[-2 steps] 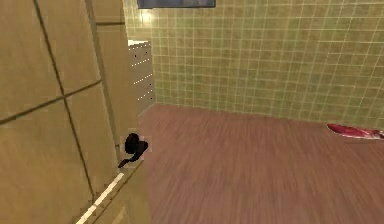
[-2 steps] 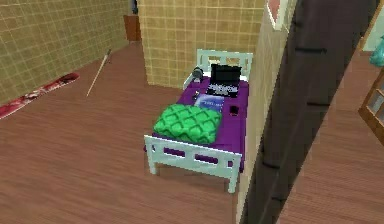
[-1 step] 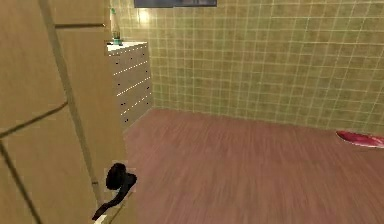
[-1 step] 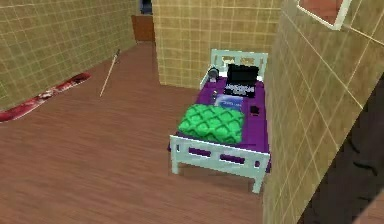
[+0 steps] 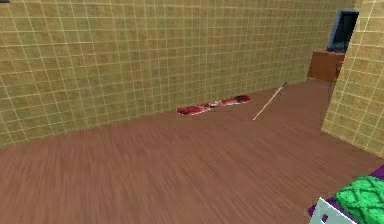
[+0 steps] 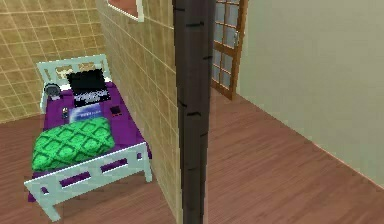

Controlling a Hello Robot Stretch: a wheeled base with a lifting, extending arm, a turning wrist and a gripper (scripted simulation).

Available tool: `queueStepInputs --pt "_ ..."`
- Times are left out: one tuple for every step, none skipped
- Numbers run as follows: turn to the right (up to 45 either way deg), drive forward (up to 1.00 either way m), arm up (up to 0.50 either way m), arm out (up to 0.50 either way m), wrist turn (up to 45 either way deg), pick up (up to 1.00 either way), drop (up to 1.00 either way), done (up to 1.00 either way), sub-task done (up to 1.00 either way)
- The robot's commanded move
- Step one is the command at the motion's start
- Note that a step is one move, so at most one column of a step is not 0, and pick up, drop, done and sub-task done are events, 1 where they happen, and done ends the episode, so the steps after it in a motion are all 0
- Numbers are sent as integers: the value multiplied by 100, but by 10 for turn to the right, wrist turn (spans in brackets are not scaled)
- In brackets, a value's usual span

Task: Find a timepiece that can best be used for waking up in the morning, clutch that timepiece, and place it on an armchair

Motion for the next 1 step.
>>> queueStepInputs --pt "60 0 0 0 0 0 0 0 0"
